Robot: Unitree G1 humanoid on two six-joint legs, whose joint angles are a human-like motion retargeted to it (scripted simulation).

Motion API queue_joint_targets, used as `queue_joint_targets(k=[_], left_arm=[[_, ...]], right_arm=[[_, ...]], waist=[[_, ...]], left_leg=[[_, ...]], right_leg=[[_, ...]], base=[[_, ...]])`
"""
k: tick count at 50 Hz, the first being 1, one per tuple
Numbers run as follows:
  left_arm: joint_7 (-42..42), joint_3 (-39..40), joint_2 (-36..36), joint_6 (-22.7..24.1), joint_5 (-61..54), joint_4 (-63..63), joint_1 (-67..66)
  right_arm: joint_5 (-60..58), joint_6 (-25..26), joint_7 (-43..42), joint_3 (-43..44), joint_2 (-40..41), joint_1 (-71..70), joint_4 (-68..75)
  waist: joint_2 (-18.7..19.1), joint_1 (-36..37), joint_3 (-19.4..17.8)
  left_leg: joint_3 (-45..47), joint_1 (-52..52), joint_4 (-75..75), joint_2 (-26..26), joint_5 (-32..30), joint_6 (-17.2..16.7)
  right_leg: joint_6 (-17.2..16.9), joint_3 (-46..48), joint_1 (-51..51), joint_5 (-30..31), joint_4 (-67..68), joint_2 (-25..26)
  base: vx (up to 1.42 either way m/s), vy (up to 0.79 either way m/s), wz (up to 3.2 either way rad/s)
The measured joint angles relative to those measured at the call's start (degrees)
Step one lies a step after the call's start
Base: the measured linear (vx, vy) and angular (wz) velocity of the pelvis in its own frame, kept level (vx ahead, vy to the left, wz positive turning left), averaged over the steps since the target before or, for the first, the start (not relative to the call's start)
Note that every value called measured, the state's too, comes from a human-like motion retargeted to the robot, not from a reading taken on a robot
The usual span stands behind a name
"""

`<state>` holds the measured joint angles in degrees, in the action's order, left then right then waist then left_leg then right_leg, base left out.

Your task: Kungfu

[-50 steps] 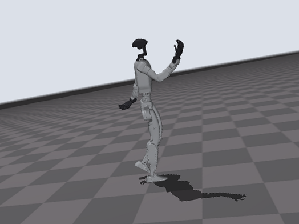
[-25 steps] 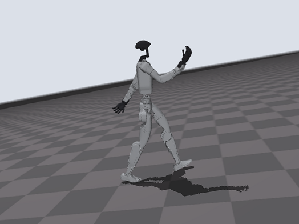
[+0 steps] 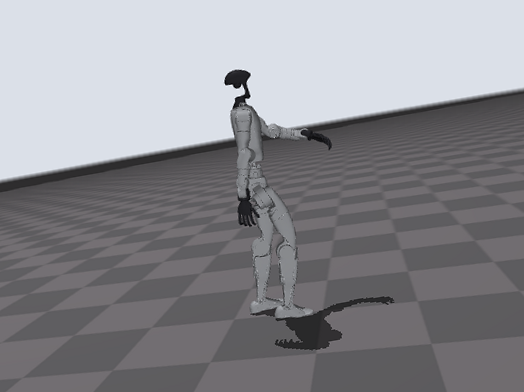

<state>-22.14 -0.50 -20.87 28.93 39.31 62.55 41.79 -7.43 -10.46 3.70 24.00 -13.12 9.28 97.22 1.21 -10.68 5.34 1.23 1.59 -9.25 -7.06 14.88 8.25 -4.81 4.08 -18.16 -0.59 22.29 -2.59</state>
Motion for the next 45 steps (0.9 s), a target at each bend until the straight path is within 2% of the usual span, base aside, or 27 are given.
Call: queue_joint_targets(k=[3,5,7,10,13,15,17,18,19,20,21,24,28,32,35,40,43,45], left_arm=[[8.8,-3.1,-2.9,8.8,1.9,-10.4,6.7],[17.4,-5.4,-5.4,13.3,4.4,-17.0,11.2],[27.4,-7.6,-8.6,15.5,7.4,-23.1,16.1],[41.0,-9.9,-14.3,17.1,11.6,-30.7,22.8],[49.1,-11.7,-19.2,17.8,14.2,-34.9,27.8],[52.0,-12.8,-20.9,18.0,15.8,-35.8,31.0],[53.2,-13.3,-21.5,18.5,17.8,-36.2,33.3],[53.9,-13.9,-21.4,18.1,19.2,-36.5,34.0],[55.1,-14.7,-21.2,17.3,20.7,-36.8,34.7],[56.6,-15.5,-21.0,16.3,22.2,-37.0,35.4],[58.1,-15.4,-21.2,15.5,24.2,-36.7,36.0],[60.5,-13.7,-21.1,13.1,28.2,-35.4,35.6],[58.0,-12.3,-20.9,11.8,26.1,-33.1,34.3],[53.8,-12.9,-18.4,9.2,22.6,-30.8,33.3],[53.0,-12.8,-14.7,7.4,19.3,-28.8,29.8],[54.8,-10.3,-4.7,6.9,18.2,-28.0,19.4],[56.3,-8.5,2.5,7.8,20.4,-25.6,11.7],[56.2,-6.5,8.1,8.9,21.9,-22.4,6.3]], right_arm=[[-3.2,0.3,9.0,-1.6,0.8,13.1,-3.1],[-7.8,-0.1,10.5,-0.5,1.1,20.4,-2.6],[-12.8,1.4,8.1,1.8,1.1,26.2,-0.4],[-15.8,6.2,4.4,4.6,1.2,34.9,0.2],[-13.9,9.3,4.6,8.4,1.9,41.8,0.2],[-10.3,11.0,5.8,11.3,3.5,44.6,0.2],[-5.5,12.9,7.1,14.0,5.3,45.4,0.2],[-2.6,13.8,7.8,15.0,6.2,45.3,0.2],[0.0,13.9,8.5,15.6,6.9,44.3,0.2],[2.4,13.6,9.3,16.1,7.5,42.9,0.2],[3.4,11.9,10.0,16.7,7.3,40.3,0.2],[3.7,5.9,13.8,18.3,5.2,32.9,0.2],[7.2,1.2,18.1,16.0,1.1,23.1,-2.7],[11.1,-0.2,17.8,14.4,-2.8,18.7,-13.1],[15.0,0.3,21.5,14.3,-10.2,18.1,-18.0],[29.2,2.8,25.5,15.3,-23.4,18.4,-22.1],[39.6,2.6,27.5,15.4,-30.1,19.0,-23.8],[44.8,4.9,29.7,15.2,-34.8,19.3,-26.4]], waist=[[1.0,-5.3,-1.6],[1.6,-8.7,-3.3],[2.3,-11.8,-5.0],[3.7,-15.9,-6.6],[3.9,-19.5,-6.5],[3.1,-21.0,-6.3],[2.0,-22.1,-4.4],[2.2,-21.3,-2.7],[2.6,-20.7,-1.5],[3.2,-20.2,-0.5],[3.1,-20.7,-1.1],[3.7,-23.3,-2.2],[5.0,-24.6,-3.8],[4.8,-19.6,-3.5],[4.4,-16.1,-3.8],[3.1,-8.7,-5.2],[2.1,-2.7,-6.4],[-0.1,0.9,-7.4]], left_leg=[[-3.2,-3.1,-1.2,-0.7,2.6,0.2],[-4.4,-5.9,-1.6,-0.4,4.2,0.1],[-5.0,-9.0,-1.7,0.5,5.9,-0.1],[-5.8,-12.5,-2.4,2.1,8.6,-0.9],[-6.5,-15.1,-3.5,3.0,10.5,-1.8],[-7.1,-17.1,-4.6,2.9,11.1,-2.5],[-8.3,-17.7,-6.1,2.0,10.3,-2.7],[-8.4,-17.1,-6.5,1.8,9.2,-2.7],[-8.4,-16.3,-6.9,2.3,7.7,-2.9],[-8.3,-15.3,-7.1,3.2,6.1,-3.1],[-7.4,-15.7,-6.7,4.2,4.0,-3.2],[-6.4,-15.7,-5.4,6.9,-2.0,-4.0],[-7.5,-12.9,-4.9,10.9,-8.1,-5.2],[-7.1,-8.3,-3.2,13.1,-12.0,-6.5],[-7.6,-4.1,-2.5,15.0,-13.0,-8.4],[-7.0,3.4,-0.1,18.2,-12.5,-15.8],[-8.1,8.0,2.2,19.6,-12.3,-22.2],[-7.9,10.7,3.5,15.8,-12.4,-23.2]], right_leg=[[5.4,-4.3,-3.6,4.0,-6.3,-1.3],[8.7,-7.1,-5.1,5.3,-10.5,-1.7],[10.8,-8.9,-6.0,4.8,-14.4,-1.9],[14.1,-10.6,-6.4,4.0,-18.9,-1.8],[12.4,-12.1,-5.6,-0.1,-17.1,-1.5],[8.9,-11.6,-3.6,-1.3,-14.9,-1.6],[3.5,-9.7,-3.3,5.4,-14.1,-2.9],[1.6,-10.5,-5.3,7.5,-12.0,-2.7],[1.0,-11.0,-7.2,8.2,-9.9,-2.0],[1.1,-11.3,-9.1,8.0,-7.8,-1.0],[2.2,-9.6,-9.1,6.7,-6.1,-0.8],[4.2,-2.1,-7.6,2.9,-2.9,-3.2],[5.6,1.3,-7.0,-0.7,-0.1,-4.0],[6.3,7.1,-8.1,-5.0,3.4,-7.0],[5.8,11.7,-8.7,-8.3,6.5,-9.7],[4.3,19.3,-11.4,-14.3,13.7,-14.4],[3.4,23.2,-13.6,-17.7,18.3,-16.5],[1.2,22.9,-16.2,-19.2,21.9,-21.9]], base=[[0.41,-0.59,0.9],[0.27,-0.5,0.73],[0.26,-0.44,0.55],[0.38,-0.7,0.34],[0.38,-0.66,0.36],[0.42,-0.95,0.52],[0.37,-0.93,0.6],[0.31,-0.88,0.33],[0.25,-0.82,0.22],[0.17,-0.71,0.39],[0.13,-0.62,0.57],[0.17,-0.52,1.09],[0.09,-0.5,1.63],[-0.06,-0.43,1.78],[-0.03,-0.46,2.14],[-0.24,-0.38,2.07],[-0.23,-0.42,1.79],[-0.29,-0.17,1.76]])
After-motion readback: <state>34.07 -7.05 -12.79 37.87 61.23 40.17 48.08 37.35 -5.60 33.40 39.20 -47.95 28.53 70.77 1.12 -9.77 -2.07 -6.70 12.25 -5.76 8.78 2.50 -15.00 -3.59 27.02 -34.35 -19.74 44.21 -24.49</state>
